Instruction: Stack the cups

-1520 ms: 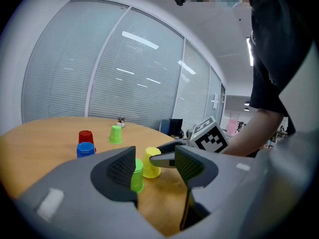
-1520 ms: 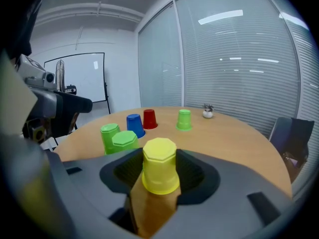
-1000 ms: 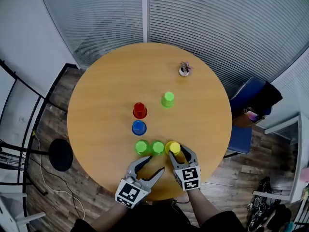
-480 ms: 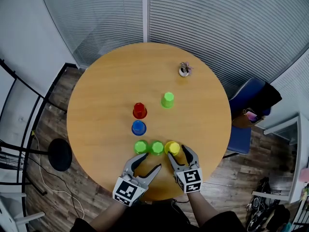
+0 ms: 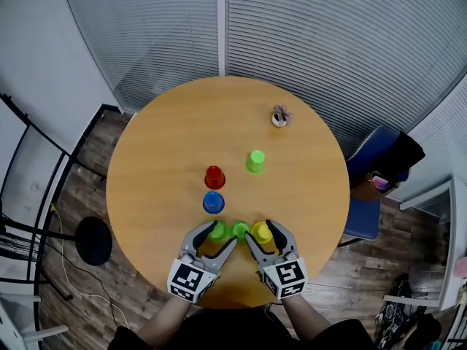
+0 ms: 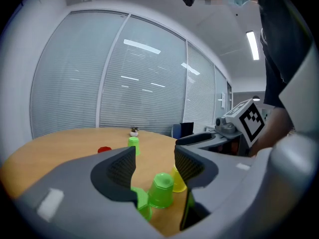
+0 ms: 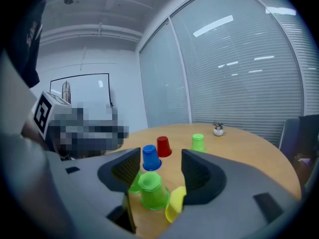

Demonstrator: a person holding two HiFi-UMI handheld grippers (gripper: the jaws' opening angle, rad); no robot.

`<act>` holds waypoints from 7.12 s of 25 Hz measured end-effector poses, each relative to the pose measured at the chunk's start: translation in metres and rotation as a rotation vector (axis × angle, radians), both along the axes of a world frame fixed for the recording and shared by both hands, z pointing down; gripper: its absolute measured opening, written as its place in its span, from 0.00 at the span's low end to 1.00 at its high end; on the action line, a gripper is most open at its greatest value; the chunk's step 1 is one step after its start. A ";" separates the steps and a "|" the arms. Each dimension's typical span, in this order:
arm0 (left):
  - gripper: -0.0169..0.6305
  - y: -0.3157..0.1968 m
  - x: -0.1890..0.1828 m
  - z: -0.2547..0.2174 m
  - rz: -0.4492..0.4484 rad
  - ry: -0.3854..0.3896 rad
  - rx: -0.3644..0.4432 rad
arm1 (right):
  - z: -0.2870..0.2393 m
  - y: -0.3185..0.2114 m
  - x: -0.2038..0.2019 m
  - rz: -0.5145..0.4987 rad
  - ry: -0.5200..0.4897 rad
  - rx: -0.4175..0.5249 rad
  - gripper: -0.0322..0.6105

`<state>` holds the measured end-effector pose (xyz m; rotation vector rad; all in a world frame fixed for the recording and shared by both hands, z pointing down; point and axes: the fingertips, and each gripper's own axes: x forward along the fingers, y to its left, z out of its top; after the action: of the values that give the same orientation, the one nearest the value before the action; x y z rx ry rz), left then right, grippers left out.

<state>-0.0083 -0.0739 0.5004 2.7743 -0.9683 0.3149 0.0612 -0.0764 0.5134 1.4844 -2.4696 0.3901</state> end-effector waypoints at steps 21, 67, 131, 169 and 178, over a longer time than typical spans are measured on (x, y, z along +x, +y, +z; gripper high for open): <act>0.45 -0.100 -0.030 0.074 -0.073 -0.212 -0.246 | -0.002 -0.051 -0.037 -0.133 0.034 -0.041 0.42; 0.40 -0.041 0.009 0.022 0.224 -0.334 -0.199 | -0.005 0.001 0.005 0.043 0.053 -0.044 0.42; 0.50 -0.001 0.104 -0.051 0.044 0.023 -0.021 | 0.023 -0.176 0.056 -0.258 0.148 0.034 0.42; 0.50 -0.003 0.105 -0.068 0.020 0.089 -0.039 | 0.021 -0.179 0.049 -0.232 0.145 0.039 0.39; 0.50 0.017 0.081 -0.074 0.031 0.078 -0.006 | -0.012 -0.114 0.039 -0.214 0.081 0.053 0.39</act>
<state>0.0730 -0.0567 0.4265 2.7757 -0.9052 0.2125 0.1006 -0.1904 0.5009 1.2115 -2.5580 0.2213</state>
